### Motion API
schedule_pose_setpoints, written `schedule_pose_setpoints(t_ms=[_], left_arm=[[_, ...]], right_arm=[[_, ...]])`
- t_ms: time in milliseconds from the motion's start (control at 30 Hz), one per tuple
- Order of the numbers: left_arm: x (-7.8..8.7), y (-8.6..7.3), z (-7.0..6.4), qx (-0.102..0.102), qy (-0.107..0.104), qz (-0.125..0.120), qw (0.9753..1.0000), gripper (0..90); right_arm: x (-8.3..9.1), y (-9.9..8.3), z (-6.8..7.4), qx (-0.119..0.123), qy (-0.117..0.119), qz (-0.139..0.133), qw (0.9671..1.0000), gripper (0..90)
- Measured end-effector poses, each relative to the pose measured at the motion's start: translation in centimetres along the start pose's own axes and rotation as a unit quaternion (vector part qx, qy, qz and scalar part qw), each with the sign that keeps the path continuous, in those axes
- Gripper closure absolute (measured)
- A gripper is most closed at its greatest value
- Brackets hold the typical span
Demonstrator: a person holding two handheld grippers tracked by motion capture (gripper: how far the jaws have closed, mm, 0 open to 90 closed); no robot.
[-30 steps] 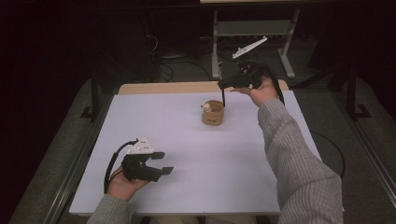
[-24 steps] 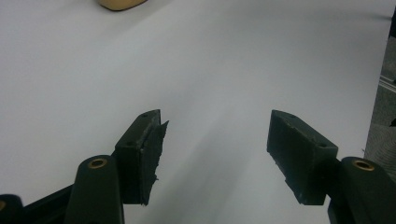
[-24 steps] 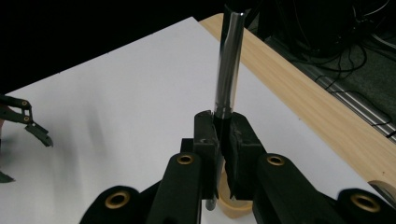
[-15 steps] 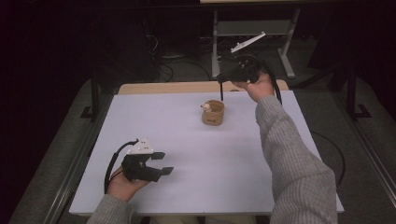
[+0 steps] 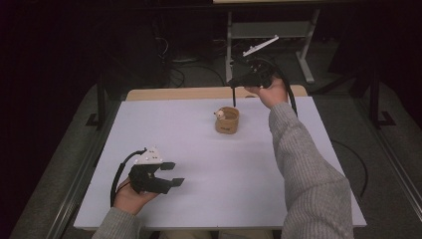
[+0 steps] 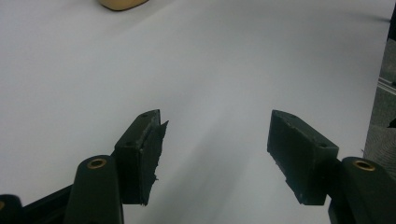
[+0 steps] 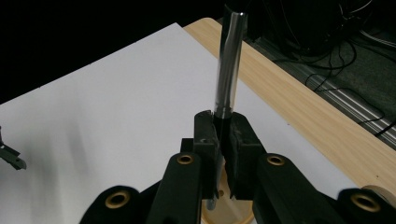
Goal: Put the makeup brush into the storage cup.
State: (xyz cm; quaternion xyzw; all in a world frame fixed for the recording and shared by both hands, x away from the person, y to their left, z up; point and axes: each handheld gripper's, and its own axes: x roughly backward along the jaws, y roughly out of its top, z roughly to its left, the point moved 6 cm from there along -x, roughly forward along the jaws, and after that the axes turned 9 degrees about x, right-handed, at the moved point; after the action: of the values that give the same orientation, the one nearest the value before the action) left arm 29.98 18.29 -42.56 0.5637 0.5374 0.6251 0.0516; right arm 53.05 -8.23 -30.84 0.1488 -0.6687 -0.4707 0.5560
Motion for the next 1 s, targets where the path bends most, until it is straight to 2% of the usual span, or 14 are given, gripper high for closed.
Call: schedule_pose_setpoints(t_ms=[467,633,667,700,800,867,1000], left_arm=[[-0.1,-0.1,-0.1,0.002,-0.002,0.001,1.0000,35.1],[-0.1,-0.1,0.0,-0.004,-0.001,0.006,1.0000,35.1],[-0.1,0.0,0.0,0.004,-0.003,-0.003,1.0000,35.1],[-0.1,0.0,0.0,0.002,-0.003,-0.004,1.0000,35.1],[0.1,-0.1,0.1,0.000,-0.001,0.002,1.0000,35.1],[0.0,-0.1,0.0,0.006,-0.003,-0.003,1.0000,35.1],[0.0,-0.1,0.0,0.005,-0.003,-0.002,1.0000,35.1]], right_arm=[[-1.7,-0.7,-0.5,-0.005,-0.002,0.007,1.0000,82.7],[-2.2,-0.8,-0.6,-0.007,-0.002,0.009,0.9999,82.7],[-2.5,-0.9,-0.6,-0.007,-0.002,0.012,0.9999,82.7],[-2.8,-1.0,-0.7,-0.008,-0.003,0.012,0.9999,82.7],[-3.2,-1.2,-0.8,-0.006,-0.002,0.017,0.9998,82.7],[-3.5,-1.3,-0.8,-0.005,-0.003,0.016,0.9998,82.7],[-3.9,-1.4,-0.8,-0.010,0.000,0.018,0.9998,82.7]])
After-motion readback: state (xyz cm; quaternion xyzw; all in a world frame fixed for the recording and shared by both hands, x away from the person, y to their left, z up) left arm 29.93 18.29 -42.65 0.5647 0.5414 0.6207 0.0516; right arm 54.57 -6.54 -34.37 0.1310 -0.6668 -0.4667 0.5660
